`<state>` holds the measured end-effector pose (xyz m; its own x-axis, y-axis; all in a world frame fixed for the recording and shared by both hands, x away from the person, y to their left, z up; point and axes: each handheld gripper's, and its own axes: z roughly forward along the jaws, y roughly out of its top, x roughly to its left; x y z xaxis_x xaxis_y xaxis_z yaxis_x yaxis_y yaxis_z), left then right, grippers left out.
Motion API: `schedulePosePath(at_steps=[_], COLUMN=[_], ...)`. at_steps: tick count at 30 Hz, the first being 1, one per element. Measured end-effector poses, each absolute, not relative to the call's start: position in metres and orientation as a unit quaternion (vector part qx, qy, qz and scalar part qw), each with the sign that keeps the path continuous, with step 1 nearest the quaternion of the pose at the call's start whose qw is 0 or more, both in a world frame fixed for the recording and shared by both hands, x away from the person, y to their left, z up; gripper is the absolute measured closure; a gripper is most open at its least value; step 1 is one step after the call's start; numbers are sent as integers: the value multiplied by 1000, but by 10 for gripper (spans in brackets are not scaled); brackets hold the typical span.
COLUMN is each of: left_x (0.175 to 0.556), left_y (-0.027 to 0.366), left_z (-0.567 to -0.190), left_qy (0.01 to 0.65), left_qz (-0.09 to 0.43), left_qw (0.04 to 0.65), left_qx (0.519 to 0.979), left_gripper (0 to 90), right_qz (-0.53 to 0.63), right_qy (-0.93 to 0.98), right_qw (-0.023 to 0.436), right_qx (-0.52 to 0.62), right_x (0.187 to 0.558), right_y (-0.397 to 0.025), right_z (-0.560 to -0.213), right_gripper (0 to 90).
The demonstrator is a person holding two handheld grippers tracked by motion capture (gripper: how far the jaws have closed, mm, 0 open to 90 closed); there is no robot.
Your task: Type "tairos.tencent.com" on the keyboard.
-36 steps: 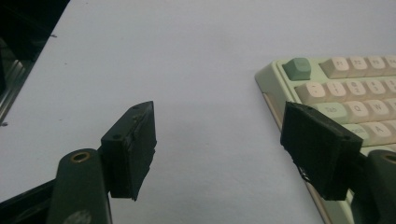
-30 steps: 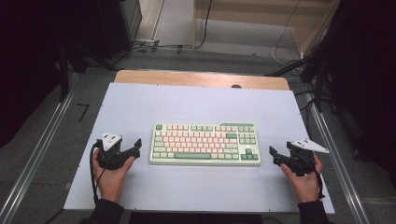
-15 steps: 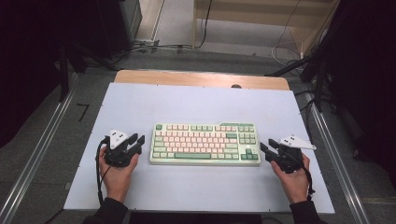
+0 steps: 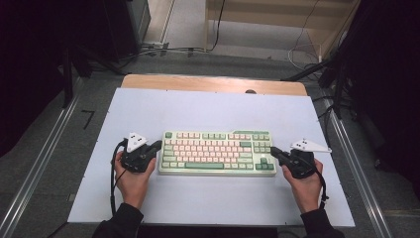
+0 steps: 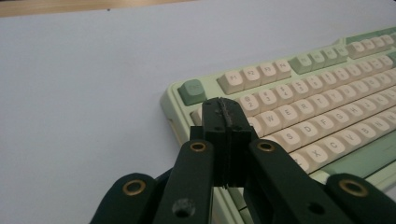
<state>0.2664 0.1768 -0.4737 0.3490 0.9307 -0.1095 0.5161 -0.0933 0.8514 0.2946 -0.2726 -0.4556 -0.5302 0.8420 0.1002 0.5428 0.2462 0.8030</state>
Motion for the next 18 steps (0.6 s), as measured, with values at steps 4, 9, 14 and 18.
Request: schedulePosePath(at_steps=[4,9,14,18], left_x=[269,274,281,289], left_y=[173,165,153,141], left_z=[-474,-476,-477,-479], left_qy=[514,505,494,484], left_qz=[233,220,204,190], left_qw=[433,436,445,445], left_qx=[703,712,719,729], left_gripper=[900,900,900,900], right_qz=[422,419,416,416], right_qy=[775,793,802,808], right_qw=[171,159,156,151], right_qx=[437,412,400,389], right_x=[297,303,307,311], right_y=[-266,-248,-238,-228], right_z=[-455,-458,-461,-463], right_gripper=[878,878,878,878])
